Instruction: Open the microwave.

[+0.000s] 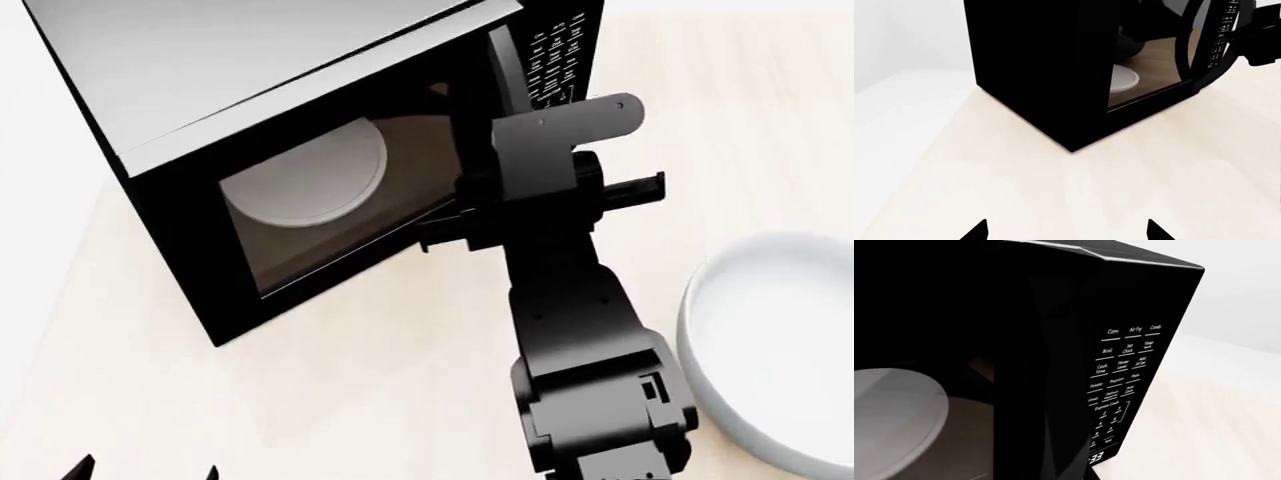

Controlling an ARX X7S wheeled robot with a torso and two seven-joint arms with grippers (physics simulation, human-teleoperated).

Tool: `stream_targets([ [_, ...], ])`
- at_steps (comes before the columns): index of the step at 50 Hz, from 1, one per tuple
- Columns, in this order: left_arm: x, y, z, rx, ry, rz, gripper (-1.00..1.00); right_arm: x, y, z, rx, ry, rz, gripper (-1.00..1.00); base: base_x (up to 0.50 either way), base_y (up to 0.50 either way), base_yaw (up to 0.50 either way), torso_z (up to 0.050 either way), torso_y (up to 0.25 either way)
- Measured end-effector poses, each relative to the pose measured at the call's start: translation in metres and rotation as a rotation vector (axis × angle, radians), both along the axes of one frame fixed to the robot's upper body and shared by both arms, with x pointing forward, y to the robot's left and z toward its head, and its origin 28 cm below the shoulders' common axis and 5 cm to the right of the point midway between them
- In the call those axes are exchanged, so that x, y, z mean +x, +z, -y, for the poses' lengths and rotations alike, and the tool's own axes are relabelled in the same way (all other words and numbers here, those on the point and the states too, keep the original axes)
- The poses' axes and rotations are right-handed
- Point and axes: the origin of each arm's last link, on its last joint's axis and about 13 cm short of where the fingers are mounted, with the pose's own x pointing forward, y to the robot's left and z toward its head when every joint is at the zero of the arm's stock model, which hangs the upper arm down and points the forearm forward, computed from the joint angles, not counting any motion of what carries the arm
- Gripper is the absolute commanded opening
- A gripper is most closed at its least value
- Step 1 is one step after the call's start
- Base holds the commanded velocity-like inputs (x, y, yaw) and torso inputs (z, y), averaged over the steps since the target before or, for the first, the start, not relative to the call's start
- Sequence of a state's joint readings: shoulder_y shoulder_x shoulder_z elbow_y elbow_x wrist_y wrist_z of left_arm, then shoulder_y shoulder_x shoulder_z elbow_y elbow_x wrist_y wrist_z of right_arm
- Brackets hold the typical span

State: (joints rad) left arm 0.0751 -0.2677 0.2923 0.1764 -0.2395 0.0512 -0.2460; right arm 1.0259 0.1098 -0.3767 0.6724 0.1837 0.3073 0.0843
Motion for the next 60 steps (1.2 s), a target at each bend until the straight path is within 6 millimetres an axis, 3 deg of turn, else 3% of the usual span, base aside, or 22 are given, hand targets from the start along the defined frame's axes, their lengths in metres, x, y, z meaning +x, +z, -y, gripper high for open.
stream_targets([
  [60,-0.001,0.000,0.001,0.005,-0.005,0.003,1.00,-0.074,-0.021,0.014,-0.027,-0.040,0.031,-1.00,0.00,0.00,0.00,0.000,0.002],
])
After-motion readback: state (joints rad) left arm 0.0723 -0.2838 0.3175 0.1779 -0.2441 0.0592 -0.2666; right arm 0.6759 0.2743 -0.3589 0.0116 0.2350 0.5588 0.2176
